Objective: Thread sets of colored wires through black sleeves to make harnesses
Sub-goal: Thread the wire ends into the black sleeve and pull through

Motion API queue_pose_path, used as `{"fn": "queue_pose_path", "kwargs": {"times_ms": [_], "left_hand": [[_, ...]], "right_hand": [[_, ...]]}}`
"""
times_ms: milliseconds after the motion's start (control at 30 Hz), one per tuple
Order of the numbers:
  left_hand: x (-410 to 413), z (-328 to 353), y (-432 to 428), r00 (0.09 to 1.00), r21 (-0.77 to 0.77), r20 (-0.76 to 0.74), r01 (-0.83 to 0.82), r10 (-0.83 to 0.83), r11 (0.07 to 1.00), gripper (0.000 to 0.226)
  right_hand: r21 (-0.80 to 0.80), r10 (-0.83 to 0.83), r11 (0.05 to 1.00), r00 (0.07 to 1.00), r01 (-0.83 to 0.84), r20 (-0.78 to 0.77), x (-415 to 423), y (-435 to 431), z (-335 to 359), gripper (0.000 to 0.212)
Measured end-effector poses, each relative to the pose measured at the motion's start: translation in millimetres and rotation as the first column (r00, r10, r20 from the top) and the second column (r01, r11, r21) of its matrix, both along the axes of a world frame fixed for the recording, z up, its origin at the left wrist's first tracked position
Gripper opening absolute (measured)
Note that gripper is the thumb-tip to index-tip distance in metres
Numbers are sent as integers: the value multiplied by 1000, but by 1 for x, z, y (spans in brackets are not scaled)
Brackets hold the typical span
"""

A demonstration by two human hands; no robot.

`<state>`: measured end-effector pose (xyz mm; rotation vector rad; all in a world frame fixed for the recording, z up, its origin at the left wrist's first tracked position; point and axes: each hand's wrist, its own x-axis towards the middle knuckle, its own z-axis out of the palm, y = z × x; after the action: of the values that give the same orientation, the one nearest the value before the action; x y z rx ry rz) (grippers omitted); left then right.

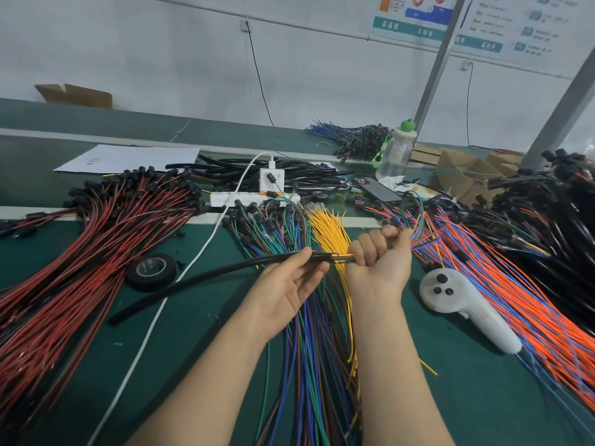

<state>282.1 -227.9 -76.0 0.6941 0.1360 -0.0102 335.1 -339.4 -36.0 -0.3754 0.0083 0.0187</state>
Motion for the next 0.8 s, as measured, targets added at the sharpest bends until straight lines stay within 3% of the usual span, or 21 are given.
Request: {"fn": "queue_pose_path", "kwargs": {"times_ms": [300, 533, 800], "left_hand": [[0, -2, 2, 999, 28, -23, 34, -33, 999, 16], [0, 1, -1, 999, -81, -29, 12, -14, 997, 29], [0, -1, -3, 999, -117, 24, -42, 45, 992, 20]], "right_hand": [[28, 10, 1000, 1000, -10, 10, 1, -3, -1, 47], [-57, -27, 998, 998, 30, 49, -2, 5, 0, 47], [-59, -25, 998, 999, 28, 47, -2, 8, -1, 48]]}}
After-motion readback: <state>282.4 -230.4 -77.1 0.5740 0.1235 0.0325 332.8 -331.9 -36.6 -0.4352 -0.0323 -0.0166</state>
